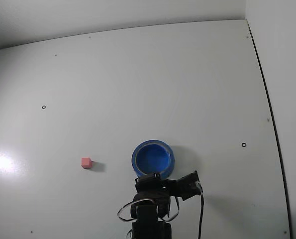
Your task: Grasp a block and put it in the bin.
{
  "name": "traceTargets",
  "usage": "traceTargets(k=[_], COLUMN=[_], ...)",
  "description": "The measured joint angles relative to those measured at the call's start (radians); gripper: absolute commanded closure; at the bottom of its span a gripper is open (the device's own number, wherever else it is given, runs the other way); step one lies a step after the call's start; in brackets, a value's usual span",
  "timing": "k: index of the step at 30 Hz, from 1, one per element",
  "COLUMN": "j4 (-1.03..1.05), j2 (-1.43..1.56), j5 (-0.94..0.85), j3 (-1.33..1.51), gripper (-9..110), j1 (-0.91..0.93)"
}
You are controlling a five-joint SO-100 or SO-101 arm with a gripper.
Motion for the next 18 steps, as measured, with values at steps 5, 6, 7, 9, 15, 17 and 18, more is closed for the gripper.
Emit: traceTargets(k=[5,6,7,9,15,17,18], j4=[0.000,0.000,0.000,0.000,0.000,0.000,0.000], j2=[0.000,0.000,0.000,0.000,0.000,0.000,0.000], j5=[-0.012,-0.012,-0.012,-0.012,-0.014,-0.014,-0.014], j3=[0.000,0.000,0.000,0.000,0.000,0.000,0.000], gripper=[101,101,101,101,101,101,101], j1=[0.000,0.000,0.000,0.000,0.000,0.000,0.000])
